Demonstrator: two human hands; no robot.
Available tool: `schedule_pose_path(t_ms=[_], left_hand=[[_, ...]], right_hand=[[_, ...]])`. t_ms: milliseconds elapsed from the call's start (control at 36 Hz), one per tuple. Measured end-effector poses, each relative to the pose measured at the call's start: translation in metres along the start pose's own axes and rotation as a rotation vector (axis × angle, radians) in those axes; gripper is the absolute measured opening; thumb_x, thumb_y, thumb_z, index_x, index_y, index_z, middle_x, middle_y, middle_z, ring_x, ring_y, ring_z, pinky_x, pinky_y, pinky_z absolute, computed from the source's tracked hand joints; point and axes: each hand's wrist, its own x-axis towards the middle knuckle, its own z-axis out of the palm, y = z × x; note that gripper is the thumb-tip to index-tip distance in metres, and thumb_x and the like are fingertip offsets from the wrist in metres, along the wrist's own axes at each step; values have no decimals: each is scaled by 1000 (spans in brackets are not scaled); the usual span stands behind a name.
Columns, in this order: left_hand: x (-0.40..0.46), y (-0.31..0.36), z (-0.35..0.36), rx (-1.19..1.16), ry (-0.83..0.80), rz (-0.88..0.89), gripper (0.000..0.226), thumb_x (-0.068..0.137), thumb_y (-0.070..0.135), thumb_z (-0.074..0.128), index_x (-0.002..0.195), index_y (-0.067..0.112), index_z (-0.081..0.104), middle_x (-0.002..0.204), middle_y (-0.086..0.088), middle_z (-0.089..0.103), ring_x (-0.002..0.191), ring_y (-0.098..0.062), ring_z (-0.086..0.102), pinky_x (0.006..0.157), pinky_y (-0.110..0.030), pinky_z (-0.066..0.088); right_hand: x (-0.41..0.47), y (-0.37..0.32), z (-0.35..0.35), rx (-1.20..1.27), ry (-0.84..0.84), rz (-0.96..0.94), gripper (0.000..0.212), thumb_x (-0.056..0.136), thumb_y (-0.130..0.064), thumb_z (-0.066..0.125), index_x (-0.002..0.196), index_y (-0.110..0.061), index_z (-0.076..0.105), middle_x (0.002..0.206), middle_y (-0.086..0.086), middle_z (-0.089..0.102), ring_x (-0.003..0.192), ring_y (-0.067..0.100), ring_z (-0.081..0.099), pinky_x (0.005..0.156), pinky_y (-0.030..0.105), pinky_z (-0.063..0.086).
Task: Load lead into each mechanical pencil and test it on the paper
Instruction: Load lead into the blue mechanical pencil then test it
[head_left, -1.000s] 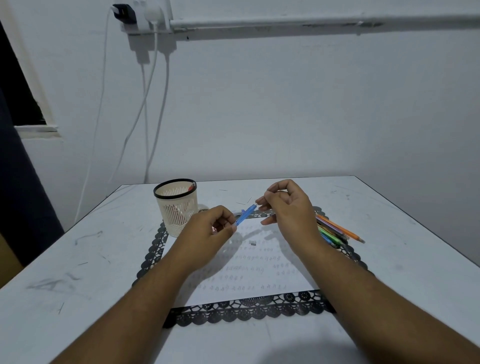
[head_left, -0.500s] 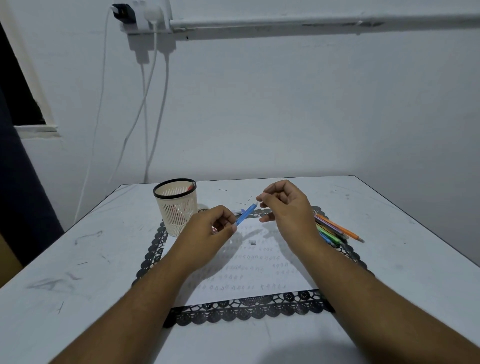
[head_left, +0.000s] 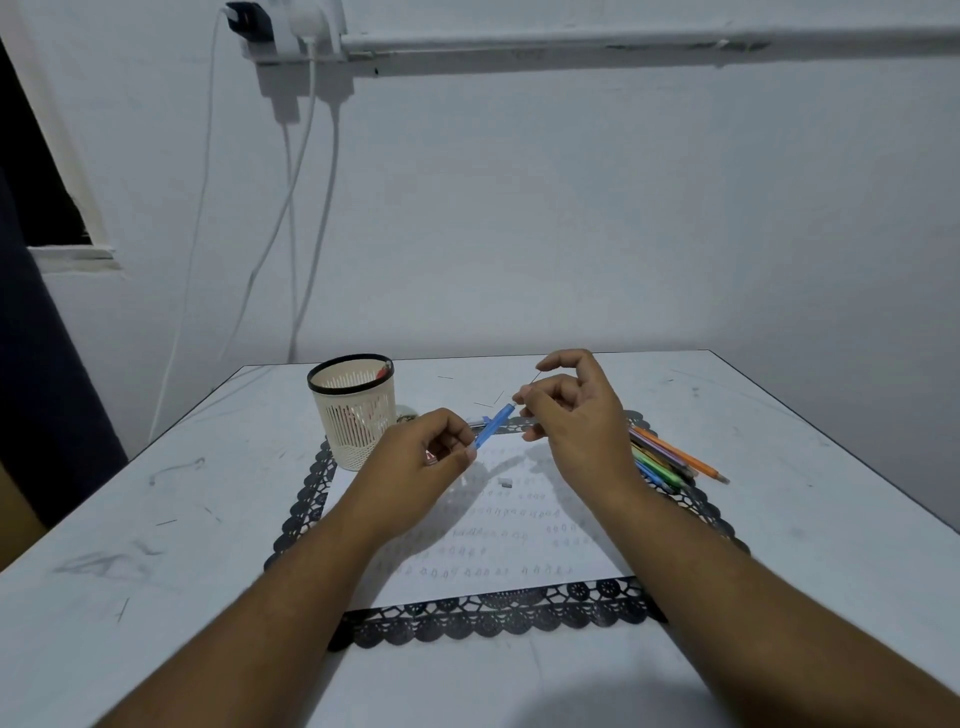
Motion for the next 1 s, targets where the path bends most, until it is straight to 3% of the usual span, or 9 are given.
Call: schedule_pose_path(t_ms=[139,306,500,611,778,889,1000], left_hand=[[0,2,-1,-14,11,-8,15,96,18,71,90,31,70,84,10,69,77,-6,62,67,-13,48],[0,3,-1,-20,20,-11,13,96,17,71,90,29,70,84,7,69,77,-8,63,66,-12,47],[-1,4,-3,-22,27,-12,11,96,18,71,91,27,71,84,7,70,77,-6,63,67,-11,48],[-1,2,-3,-14,34,-16,11,96,18,70,92,29,70,85,8,70,78,-5,63,67,-10,47],[2,-1,-4,-59,51,-41,12,96,17,70,91,29,70,87,1,71,74,-6,63,62,-16,49],[3,-2,-5,-72,61,-55,9,96,18,70,93,27,69,90,0,73,84,-14,69,63,-16,50],[3,-3,-5,-55,66,-48,10,96,16,71,92,26,70,88,0,73,84,-15,69,67,-13,50]], right_hand=[[-1,0,-2,-56,-24,29,7,101,-11,66,98,-18,67,89,5,75,80,18,75,60,39,64],[0,5,-2,-169,-58,-12,11,100,-16,68,93,-23,71,91,3,75,83,17,74,58,39,64],[6,8,-10,-454,-112,-221,12,102,-25,66,98,-23,77,87,-15,73,84,7,68,70,27,57],[9,10,-12,-546,-106,-241,12,101,-28,66,104,-26,78,91,-15,74,85,7,68,76,35,62],[13,16,-14,-585,-149,-186,8,96,-29,68,97,-33,75,79,-17,71,75,8,66,71,40,60],[12,18,-14,-745,-345,0,6,94,-32,73,88,-34,74,84,-14,69,76,7,62,66,30,48],[6,26,-6,-845,-450,129,7,88,-33,76,82,-32,74,85,-13,71,82,10,66,71,34,56]])
